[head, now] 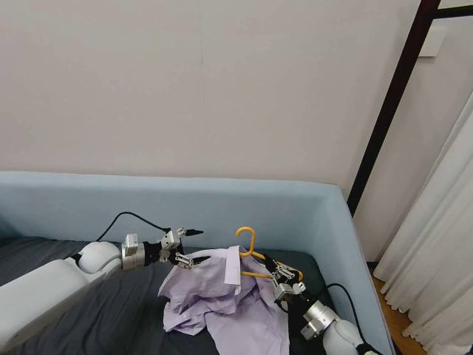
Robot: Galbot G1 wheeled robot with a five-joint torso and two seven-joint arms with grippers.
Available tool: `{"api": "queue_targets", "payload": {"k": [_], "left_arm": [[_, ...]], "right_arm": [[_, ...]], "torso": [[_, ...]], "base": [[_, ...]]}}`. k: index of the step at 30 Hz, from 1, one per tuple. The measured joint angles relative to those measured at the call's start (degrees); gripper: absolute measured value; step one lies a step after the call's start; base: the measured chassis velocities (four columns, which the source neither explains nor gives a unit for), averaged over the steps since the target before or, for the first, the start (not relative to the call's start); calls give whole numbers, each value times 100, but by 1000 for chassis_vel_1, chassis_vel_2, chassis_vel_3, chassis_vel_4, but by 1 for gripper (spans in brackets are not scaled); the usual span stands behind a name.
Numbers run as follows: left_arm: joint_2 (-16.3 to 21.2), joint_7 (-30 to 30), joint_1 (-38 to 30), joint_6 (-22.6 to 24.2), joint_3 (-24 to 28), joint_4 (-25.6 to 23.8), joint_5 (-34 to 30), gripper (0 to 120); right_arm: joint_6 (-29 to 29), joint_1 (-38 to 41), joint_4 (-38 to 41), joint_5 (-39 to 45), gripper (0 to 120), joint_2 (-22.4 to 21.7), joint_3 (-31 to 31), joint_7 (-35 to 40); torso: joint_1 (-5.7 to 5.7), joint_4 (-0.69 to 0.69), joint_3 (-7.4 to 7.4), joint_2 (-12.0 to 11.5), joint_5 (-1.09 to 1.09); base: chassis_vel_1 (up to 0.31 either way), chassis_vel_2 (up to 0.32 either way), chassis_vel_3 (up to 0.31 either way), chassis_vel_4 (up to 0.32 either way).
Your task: Pick up the clothes from the sofa and hang them on the clothes hanger.
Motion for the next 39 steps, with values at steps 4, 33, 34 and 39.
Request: {"api": "queue_targets", "payload": {"k": [4,33,34,39], "left_arm": [[-140,131,-99,-1,209,128,92,78],[-249,192,228,-217,188,308,130,7],[-241,180,267,-231,126,306,131,7],[-209,136,376,-249,-49,353,129,6]], "right_arm": [[25,-23,9,-66,4,28,16,3],[309,-48,34,-182,7,-14,-50,-43],[292,-64,91,-88,10,-34,-67,-34],[75,-218,508,587,26,-161,-148,62]], "torso": [[0,0,0,0,1],[0,1,-1,0,0],[-1,1,-1,0,0],[0,1,-1,0,0]], "base": [[0,0,0,0],[0,0,0,0],[0,0,0,0],[0,0,0,0]]}}
